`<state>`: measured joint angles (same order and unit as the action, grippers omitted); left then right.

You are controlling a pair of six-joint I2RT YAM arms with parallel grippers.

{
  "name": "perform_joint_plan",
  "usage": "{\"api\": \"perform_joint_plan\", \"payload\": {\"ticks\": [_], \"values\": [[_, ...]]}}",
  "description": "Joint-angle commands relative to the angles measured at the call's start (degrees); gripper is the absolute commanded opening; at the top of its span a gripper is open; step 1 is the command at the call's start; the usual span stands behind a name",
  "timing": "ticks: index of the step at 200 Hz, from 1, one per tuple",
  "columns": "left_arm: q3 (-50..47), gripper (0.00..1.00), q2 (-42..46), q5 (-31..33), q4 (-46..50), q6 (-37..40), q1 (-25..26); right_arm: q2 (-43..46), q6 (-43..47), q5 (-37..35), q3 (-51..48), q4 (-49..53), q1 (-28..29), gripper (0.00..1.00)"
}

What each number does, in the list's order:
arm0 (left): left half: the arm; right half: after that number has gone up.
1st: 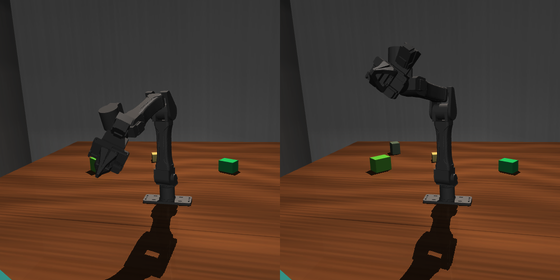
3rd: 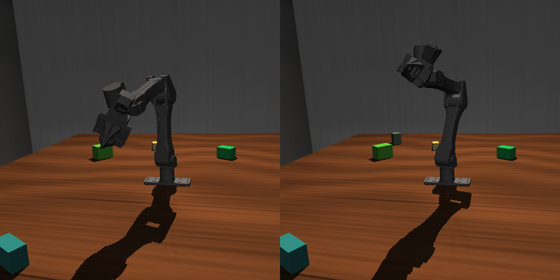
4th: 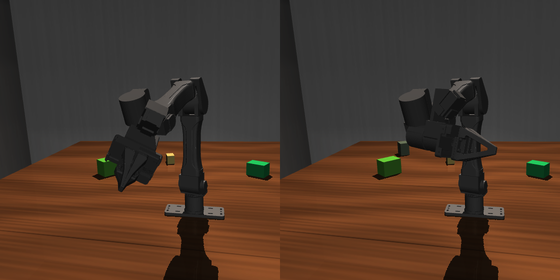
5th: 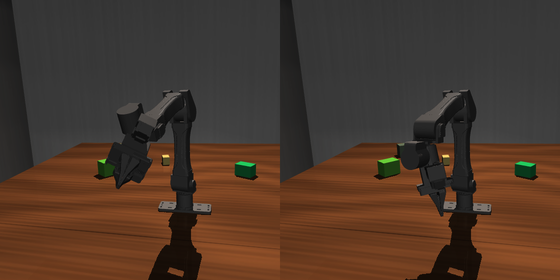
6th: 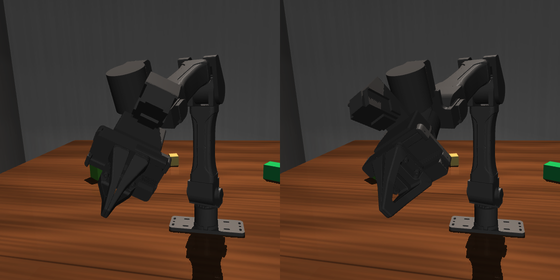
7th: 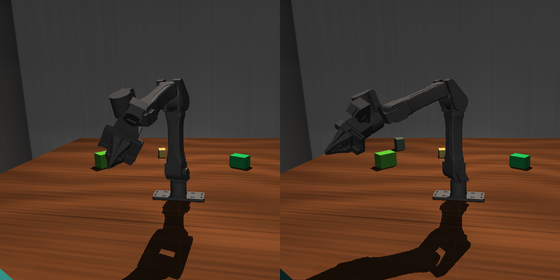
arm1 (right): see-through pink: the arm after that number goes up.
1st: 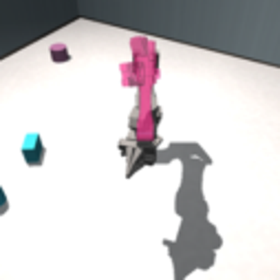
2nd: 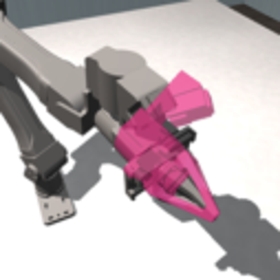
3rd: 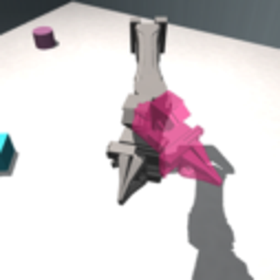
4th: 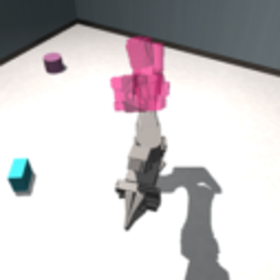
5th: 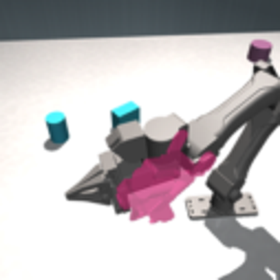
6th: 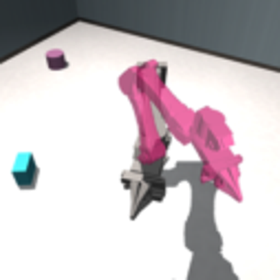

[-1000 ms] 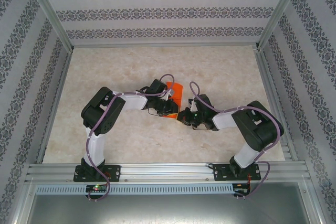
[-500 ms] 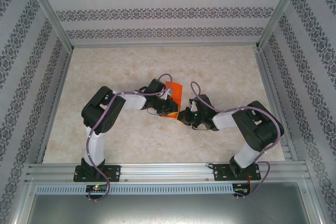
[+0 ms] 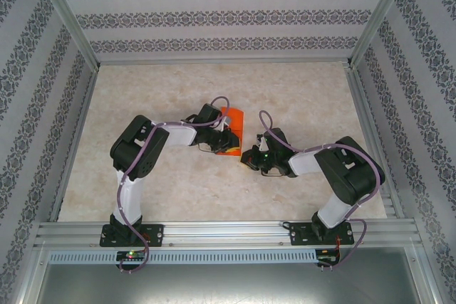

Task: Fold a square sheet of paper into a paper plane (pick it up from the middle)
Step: Fold the triangle a second time at the center of the table.

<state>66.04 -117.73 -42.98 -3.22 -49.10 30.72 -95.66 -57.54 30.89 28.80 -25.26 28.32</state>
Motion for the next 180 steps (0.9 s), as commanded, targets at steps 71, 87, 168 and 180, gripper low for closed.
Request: {"api": "perform_joint_plan", "payload": {"ticks": [71,87,168,180], "values": [[1.2,0.18,-4.4,2.4,5.1,2.6,-1.4,3.5,0.3,-4.9,0.5,1.4,-2.8,0.0],[0.9,0.18,-4.1,2.1,4.6,2.2,-1.4,3.4,-0.2,-5.2,1.7,0.8,-3.4,0.0],[-1.4,0.18,-4.3,-1.9,-4.0,-5.9,-2.1,-3.3,-3.4,-0.5,6.5,-2.1,-2.9,0.0],[-1.8,0.18,-4.1,-2.3,-4.9,-7.0,-2.3,-3.7,-3.4,-0.4,6.7,-1.8,-2.8,0.0]]}}
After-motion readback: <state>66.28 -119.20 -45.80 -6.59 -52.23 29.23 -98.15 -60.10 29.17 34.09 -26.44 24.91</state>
